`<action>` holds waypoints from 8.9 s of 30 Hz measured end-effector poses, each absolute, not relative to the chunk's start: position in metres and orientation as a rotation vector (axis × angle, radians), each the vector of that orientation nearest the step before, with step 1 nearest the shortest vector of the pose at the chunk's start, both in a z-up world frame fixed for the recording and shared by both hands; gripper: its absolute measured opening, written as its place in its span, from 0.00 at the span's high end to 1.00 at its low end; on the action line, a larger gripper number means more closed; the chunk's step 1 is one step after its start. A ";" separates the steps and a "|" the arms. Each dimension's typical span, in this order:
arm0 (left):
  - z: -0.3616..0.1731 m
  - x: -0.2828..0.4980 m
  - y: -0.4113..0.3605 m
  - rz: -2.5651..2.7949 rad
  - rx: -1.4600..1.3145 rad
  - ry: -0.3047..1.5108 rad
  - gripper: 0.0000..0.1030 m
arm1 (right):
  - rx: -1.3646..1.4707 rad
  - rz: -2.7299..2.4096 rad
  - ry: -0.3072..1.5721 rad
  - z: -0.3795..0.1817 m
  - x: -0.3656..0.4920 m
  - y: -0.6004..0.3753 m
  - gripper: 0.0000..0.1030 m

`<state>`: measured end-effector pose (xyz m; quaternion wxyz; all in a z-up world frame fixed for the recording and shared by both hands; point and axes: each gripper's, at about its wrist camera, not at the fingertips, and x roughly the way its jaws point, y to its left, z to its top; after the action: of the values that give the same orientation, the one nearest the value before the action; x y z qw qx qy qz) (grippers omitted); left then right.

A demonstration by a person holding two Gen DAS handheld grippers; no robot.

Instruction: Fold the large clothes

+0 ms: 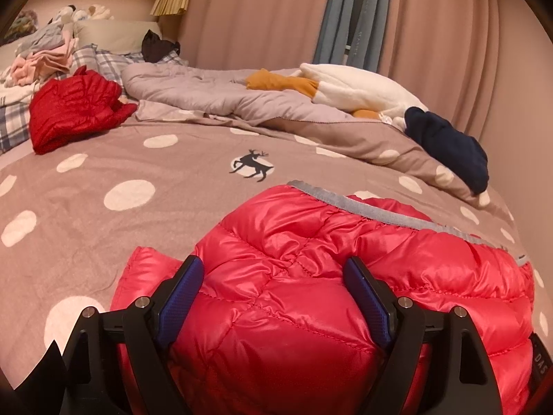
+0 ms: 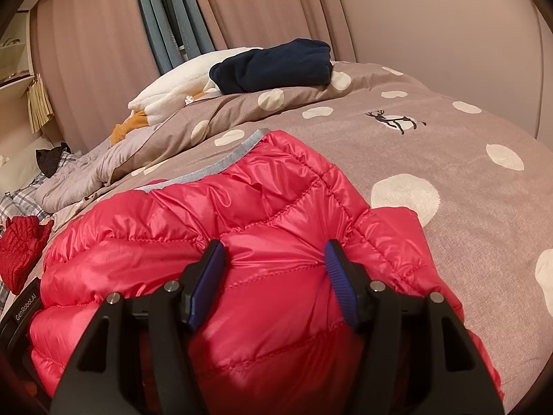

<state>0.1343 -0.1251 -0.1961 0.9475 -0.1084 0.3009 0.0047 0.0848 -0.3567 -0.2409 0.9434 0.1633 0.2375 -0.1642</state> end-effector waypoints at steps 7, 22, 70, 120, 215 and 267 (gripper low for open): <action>-0.196 0.134 -0.125 0.009 -0.222 0.612 0.19 | 0.332 -0.332 0.481 -0.240 0.084 -0.356 0.41; -0.197 0.134 -0.125 0.010 -0.223 0.610 0.18 | 0.332 -0.330 0.479 -0.240 0.081 -0.356 0.40; -0.198 0.133 -0.124 0.012 -0.226 0.603 0.17 | 0.332 -0.322 0.469 -0.241 0.073 -0.355 0.38; -0.243 0.038 -0.018 -0.099 -0.839 0.837 0.26 | 0.665 -0.344 0.546 -0.258 0.012 -0.403 0.12; -0.212 0.032 0.028 -0.004 -0.830 0.668 0.66 | 0.350 -0.315 0.796 -0.250 0.057 -0.321 0.29; -0.192 0.040 -0.210 -0.798 -0.282 0.859 0.63 | 0.646 -0.034 0.633 -0.241 0.044 -0.371 0.27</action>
<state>0.0405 -0.2102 -0.1922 0.8237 -0.1327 0.4039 -0.3752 0.0439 -0.3707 -0.2409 0.8993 0.3122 0.3059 -0.0162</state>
